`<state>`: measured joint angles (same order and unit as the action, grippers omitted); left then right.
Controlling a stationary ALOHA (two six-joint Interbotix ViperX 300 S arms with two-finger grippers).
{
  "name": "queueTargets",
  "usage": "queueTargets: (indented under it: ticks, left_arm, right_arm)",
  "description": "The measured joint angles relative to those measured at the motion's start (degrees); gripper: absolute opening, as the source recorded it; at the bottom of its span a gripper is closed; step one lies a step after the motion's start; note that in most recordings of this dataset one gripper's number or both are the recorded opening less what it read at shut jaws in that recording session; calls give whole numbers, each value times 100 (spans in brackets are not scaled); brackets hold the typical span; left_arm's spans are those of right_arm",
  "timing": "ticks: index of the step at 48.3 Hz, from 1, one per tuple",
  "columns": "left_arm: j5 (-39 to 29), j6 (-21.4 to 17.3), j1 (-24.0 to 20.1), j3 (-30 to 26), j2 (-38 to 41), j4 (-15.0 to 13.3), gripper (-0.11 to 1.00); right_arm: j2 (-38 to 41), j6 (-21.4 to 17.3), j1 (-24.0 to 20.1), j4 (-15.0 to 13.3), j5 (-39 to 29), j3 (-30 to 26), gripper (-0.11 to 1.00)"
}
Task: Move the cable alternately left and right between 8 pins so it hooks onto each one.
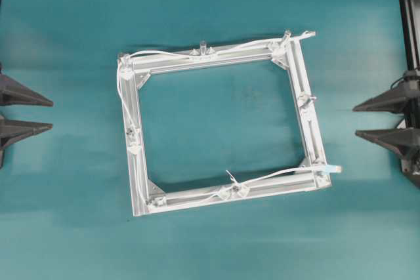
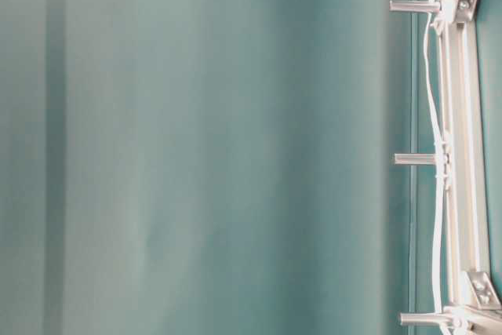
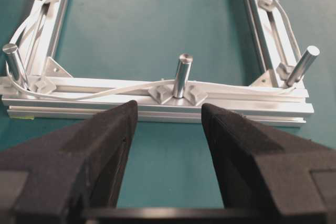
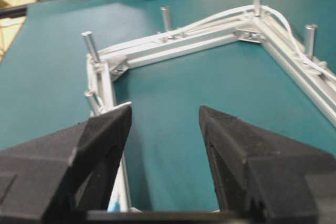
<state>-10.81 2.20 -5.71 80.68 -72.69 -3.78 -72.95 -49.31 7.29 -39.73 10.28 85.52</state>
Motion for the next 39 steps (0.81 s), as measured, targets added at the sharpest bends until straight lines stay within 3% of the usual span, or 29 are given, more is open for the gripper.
queueTargets:
  ticks: [39]
  left_arm:
    - [0, 0, 0, 0, 0, 0, 54]
  right_arm:
    - [-97, 0, -79, 0, -185, 105, 60]
